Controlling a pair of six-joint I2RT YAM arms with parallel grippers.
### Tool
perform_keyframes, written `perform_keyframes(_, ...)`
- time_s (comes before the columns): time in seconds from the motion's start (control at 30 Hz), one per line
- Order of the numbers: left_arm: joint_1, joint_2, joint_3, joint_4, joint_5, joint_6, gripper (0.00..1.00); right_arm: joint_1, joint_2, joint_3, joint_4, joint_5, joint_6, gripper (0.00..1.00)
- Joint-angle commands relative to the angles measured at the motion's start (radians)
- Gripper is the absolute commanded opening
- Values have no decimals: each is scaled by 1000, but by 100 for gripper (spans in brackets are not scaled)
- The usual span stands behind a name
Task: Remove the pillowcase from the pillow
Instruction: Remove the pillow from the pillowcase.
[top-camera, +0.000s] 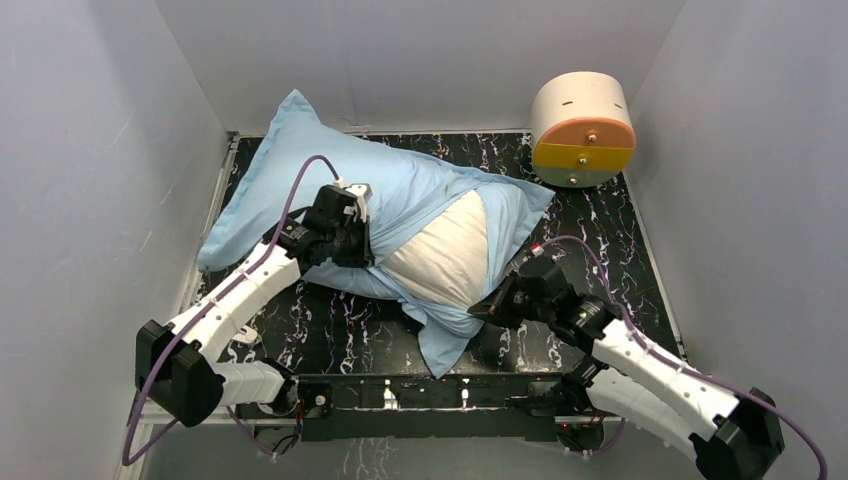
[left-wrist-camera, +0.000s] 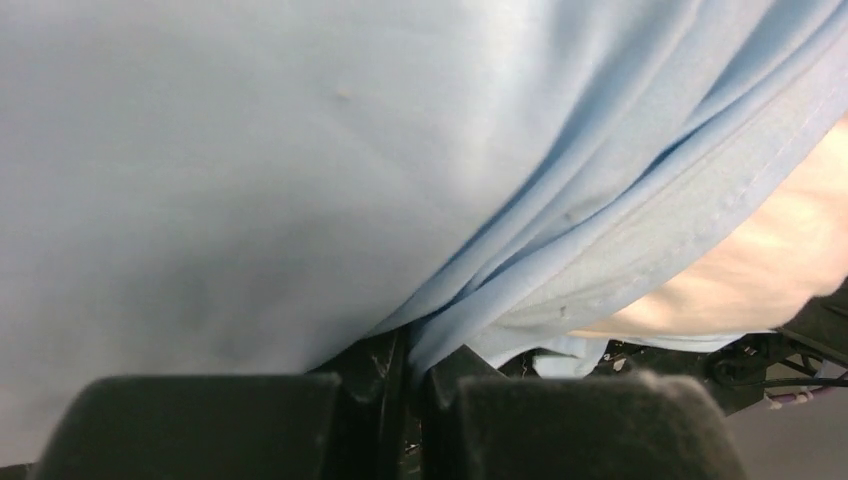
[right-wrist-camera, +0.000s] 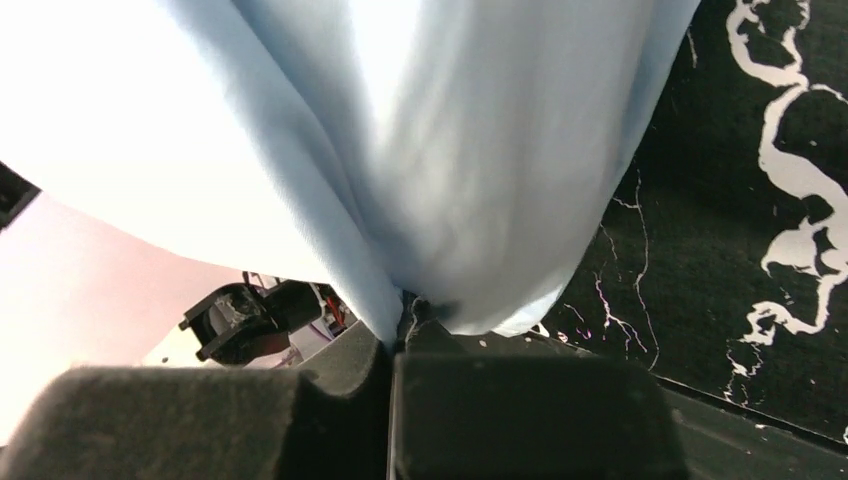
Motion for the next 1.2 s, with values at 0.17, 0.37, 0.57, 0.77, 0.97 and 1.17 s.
perform_keyframes(0.17, 166, 27, 97, -49, -32, 147, 0, -8, -33, -171, -275, 149, 34, 4)
perform_keyframes(0.37, 109, 2, 246, -109, 304, 207, 82, -7, 50, -213, 175, -101, 12, 3)
perform_keyframes(0.57, -181, 39, 415, -125, 113, 219, 89, -9, 107, -137, 43, 32, 58, 9)
perform_keyframes(0.77, -310, 135, 353, -22, 165, 78, 91, -9, 99, -42, -15, 98, 2, 9)
perform_keyframes(0.97, -320, 198, 208, 140, 153, -212, 93, -10, 14, -104, 64, 78, 125, 9)
perform_keyframes(1.17, -405, 281, 210, 162, 44, -207, 95, -10, -65, -190, 118, 81, 206, 9)
